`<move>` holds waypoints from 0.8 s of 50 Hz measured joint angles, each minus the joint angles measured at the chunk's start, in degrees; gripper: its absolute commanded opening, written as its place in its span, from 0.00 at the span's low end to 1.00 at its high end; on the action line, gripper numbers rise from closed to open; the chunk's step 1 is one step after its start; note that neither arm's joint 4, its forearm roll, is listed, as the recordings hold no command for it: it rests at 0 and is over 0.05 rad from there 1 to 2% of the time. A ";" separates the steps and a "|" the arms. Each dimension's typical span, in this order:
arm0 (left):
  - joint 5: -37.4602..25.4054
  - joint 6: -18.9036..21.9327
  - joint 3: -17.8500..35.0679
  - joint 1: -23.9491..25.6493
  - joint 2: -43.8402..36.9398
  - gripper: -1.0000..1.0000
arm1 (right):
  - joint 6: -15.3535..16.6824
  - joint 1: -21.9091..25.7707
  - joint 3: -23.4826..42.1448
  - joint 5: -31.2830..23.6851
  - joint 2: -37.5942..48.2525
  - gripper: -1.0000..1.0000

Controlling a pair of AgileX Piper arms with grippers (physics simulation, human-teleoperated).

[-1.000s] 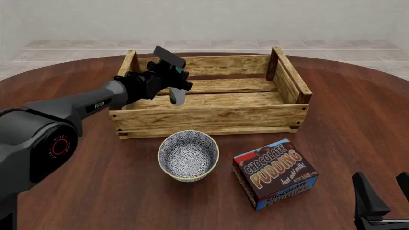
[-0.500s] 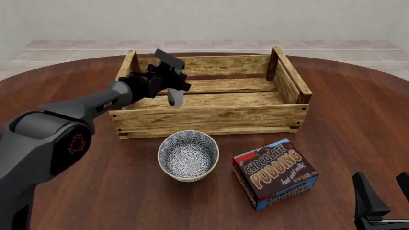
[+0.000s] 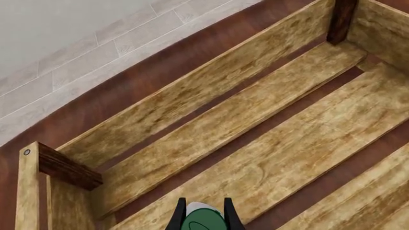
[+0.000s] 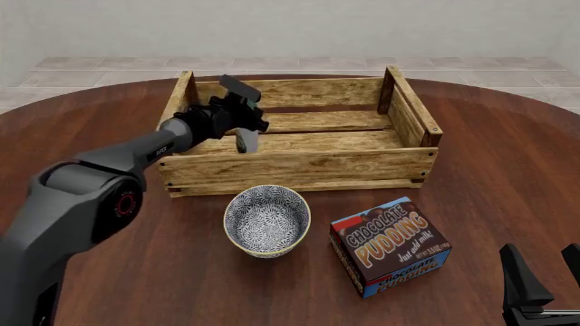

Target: Pick up the salad dressing and put it in the tray.

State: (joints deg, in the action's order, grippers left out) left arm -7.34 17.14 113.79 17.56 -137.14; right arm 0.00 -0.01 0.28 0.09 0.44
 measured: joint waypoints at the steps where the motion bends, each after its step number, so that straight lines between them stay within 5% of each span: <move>1: -0.09 0.02 0.23 -0.02 -0.12 0.00 | 0.00 0.00 0.00 0.00 0.00 1.00; 19: -1.41 0.05 3.81 -0.41 -1.99 0.00 | 0.00 0.00 0.00 0.00 0.00 1.00; 20: -1.47 0.02 3.89 -0.42 -2.03 1.00 | 0.00 0.00 0.00 0.00 0.00 1.00; 40: -0.98 0.17 1.67 -0.94 -1.13 1.00 | 0.00 0.01 0.00 0.00 0.00 1.00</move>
State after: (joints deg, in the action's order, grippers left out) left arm -8.32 17.31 115.45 16.62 -138.27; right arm 0.00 -0.01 0.28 0.09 0.45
